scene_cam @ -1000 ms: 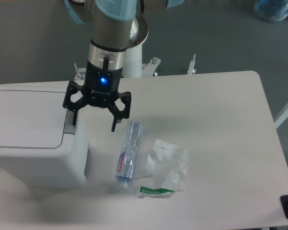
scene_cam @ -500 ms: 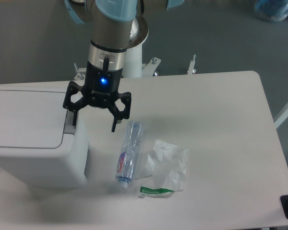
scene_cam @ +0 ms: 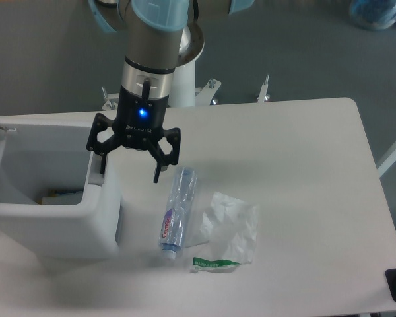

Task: Open the trash can
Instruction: 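Press the gripper against the lid edge to flip the lid open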

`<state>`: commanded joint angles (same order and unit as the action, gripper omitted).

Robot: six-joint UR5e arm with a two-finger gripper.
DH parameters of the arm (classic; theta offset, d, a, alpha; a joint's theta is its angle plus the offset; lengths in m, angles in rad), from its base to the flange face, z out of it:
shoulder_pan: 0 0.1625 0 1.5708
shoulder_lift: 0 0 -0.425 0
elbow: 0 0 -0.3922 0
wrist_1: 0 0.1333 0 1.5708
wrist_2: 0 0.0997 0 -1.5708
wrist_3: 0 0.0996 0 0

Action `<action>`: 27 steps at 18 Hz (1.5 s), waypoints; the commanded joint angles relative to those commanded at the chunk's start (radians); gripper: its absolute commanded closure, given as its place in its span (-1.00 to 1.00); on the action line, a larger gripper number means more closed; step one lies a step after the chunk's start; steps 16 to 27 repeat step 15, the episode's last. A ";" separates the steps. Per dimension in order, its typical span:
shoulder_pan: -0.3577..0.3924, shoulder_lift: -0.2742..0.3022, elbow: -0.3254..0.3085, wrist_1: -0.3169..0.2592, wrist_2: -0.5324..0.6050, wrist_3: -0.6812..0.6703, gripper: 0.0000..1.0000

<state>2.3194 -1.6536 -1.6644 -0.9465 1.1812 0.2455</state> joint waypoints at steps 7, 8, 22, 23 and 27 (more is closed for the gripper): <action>0.015 0.000 0.107 0.006 0.006 0.029 -1.00; 0.031 -0.002 0.110 0.008 0.006 0.047 -1.00; 0.133 -0.015 0.098 0.000 0.132 0.331 -1.00; 0.133 -0.015 0.098 0.000 0.132 0.331 -1.00; 0.133 -0.015 0.098 0.000 0.132 0.331 -1.00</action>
